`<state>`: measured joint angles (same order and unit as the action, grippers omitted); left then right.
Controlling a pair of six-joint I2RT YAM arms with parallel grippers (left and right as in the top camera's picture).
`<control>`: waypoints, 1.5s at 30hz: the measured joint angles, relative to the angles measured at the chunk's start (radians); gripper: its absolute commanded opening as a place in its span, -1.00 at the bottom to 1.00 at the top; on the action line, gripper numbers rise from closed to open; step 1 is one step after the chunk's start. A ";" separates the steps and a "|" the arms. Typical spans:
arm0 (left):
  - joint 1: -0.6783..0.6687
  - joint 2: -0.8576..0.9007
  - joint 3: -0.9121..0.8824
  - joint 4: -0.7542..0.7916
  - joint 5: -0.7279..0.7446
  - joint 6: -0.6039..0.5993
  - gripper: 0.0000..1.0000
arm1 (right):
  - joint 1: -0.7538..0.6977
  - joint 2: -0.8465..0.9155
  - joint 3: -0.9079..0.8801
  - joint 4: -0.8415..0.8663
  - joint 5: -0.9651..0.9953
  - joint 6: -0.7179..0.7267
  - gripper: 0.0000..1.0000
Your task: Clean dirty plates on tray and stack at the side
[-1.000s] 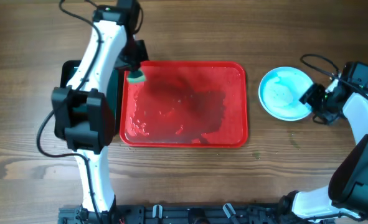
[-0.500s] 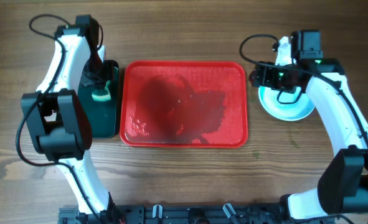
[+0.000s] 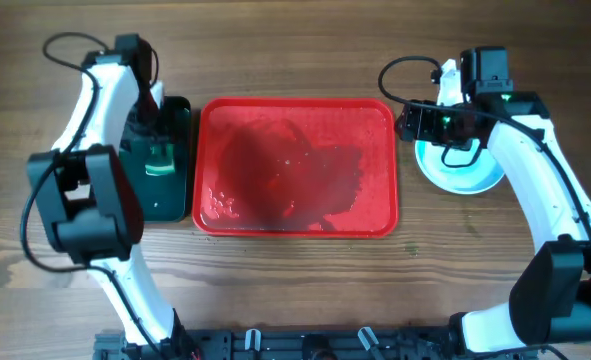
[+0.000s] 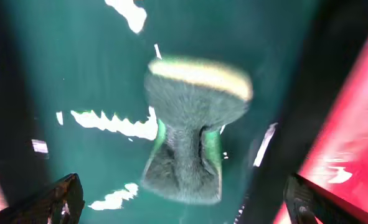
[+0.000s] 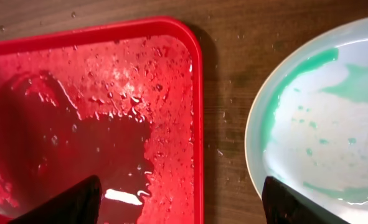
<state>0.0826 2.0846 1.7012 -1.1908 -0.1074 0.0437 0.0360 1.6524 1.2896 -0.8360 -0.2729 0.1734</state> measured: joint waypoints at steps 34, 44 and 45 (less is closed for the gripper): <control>0.000 -0.317 0.154 -0.033 0.114 -0.049 1.00 | -0.001 -1.269 -0.808 0.628 0.085 -0.085 1.00; 0.000 -0.316 0.153 -0.030 0.114 -0.049 1.00 | -0.002 -1.629 -1.283 0.885 0.112 -0.080 1.00; 0.000 -0.316 0.153 -0.030 0.114 -0.049 1.00 | -0.002 -1.632 -1.283 0.879 0.136 -0.068 1.00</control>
<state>0.0826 1.7683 1.8542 -1.2209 0.0063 -0.0055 0.0341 0.0200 0.0063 0.0425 -0.1371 0.1051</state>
